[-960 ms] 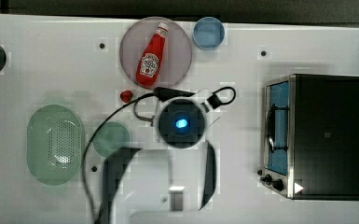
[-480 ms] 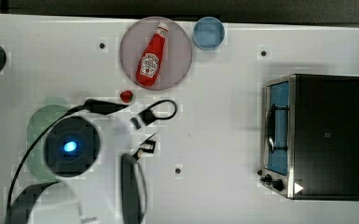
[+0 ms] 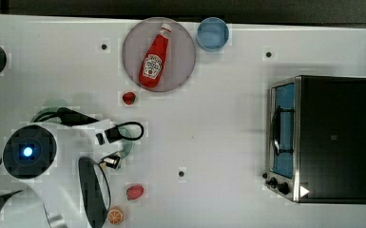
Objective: Pick Banana and place it in mug.
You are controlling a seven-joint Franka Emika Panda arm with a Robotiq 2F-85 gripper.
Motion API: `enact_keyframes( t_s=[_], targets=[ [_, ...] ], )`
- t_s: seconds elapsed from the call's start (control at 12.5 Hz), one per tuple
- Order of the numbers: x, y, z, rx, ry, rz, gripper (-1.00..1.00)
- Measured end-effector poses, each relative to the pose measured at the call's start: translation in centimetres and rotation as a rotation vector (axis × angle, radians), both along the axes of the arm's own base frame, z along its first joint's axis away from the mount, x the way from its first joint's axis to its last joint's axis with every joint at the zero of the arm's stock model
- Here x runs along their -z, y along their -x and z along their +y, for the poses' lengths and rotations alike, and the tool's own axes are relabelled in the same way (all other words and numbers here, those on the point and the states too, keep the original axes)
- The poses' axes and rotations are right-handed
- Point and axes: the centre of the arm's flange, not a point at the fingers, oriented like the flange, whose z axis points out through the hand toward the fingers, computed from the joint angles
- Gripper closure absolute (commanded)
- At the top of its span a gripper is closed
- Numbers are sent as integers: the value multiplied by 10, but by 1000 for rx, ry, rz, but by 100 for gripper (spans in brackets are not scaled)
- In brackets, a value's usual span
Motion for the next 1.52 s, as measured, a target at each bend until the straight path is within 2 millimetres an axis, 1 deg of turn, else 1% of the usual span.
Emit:
enact_keyframes(
  t_s=[0.16,0.24,0.48,0.56,0.64,0.72,0.8,0.96,1.2,1.28,1.36,1.44,1.52],
  targets=[
    [29,-6,13,22,-14,-5,40],
    [45,-7,16,15,-18,2,32],
    [96,-16,14,30,-43,23,-32],
    [113,-10,9,36,-34,44,-55],
    [127,1,2,47,-19,78,-78],
    [135,8,-1,63,-11,104,-100],
    [138,8,-3,83,-17,111,-100],
    [134,3,-8,77,-8,91,-100],
    [120,-4,-20,111,-2,79,-100],
    [111,-12,-22,118,-8,60,-100],
    [97,-21,-26,136,-17,39,-100],
    [78,-30,-37,160,-19,5,-100],
    [56,-40,-53,191,-21,-40,-100]
  ],
)
